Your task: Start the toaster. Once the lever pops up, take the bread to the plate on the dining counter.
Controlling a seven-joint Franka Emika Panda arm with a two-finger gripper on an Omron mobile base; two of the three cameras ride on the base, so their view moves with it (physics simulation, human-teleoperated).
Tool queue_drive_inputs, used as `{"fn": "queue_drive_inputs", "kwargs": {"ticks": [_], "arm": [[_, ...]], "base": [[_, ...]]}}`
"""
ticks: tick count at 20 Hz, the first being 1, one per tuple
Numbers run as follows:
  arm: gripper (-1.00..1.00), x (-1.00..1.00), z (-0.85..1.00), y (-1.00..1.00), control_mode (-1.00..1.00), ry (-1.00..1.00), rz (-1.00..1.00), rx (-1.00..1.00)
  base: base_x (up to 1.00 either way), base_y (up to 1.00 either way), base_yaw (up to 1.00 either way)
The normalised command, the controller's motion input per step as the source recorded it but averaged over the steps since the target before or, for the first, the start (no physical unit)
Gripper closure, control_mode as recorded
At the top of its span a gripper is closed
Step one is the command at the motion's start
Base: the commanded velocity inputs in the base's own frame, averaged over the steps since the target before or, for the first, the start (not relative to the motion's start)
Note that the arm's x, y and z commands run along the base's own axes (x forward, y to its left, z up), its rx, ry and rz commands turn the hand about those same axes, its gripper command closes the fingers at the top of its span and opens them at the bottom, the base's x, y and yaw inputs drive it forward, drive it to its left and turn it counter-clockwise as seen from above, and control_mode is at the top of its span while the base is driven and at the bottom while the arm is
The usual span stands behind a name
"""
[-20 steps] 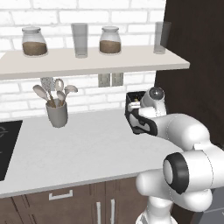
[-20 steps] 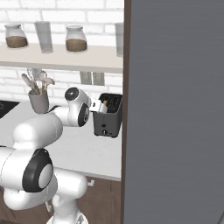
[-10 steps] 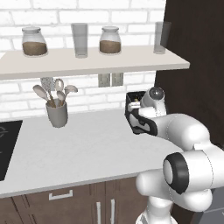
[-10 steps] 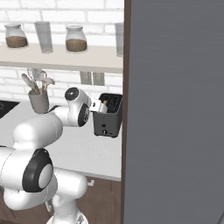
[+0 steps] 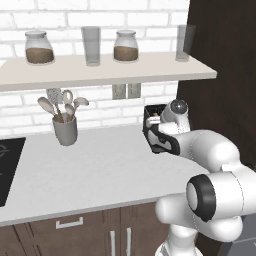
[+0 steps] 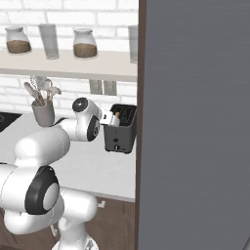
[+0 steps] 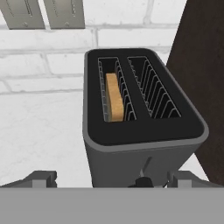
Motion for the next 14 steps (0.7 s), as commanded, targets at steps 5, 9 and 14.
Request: {"fn": "queue_drive_inputs", "kwargs": {"ticks": [5, 9, 14], "arm": [[-1.00, 0.00, 0.00, 0.00, -1.00, 0.00, 0.00, 0.00], [-1.00, 0.00, 0.00, 0.00, -1.00, 0.00, 0.00, 0.00], [-1.00, 0.00, 0.00, 0.00, -1.00, 0.00, 0.00, 0.00]], "base": [[0.00, 0.00, 0.00], [0.00, 0.00, 0.00], [0.00, 0.00, 0.00]]}}
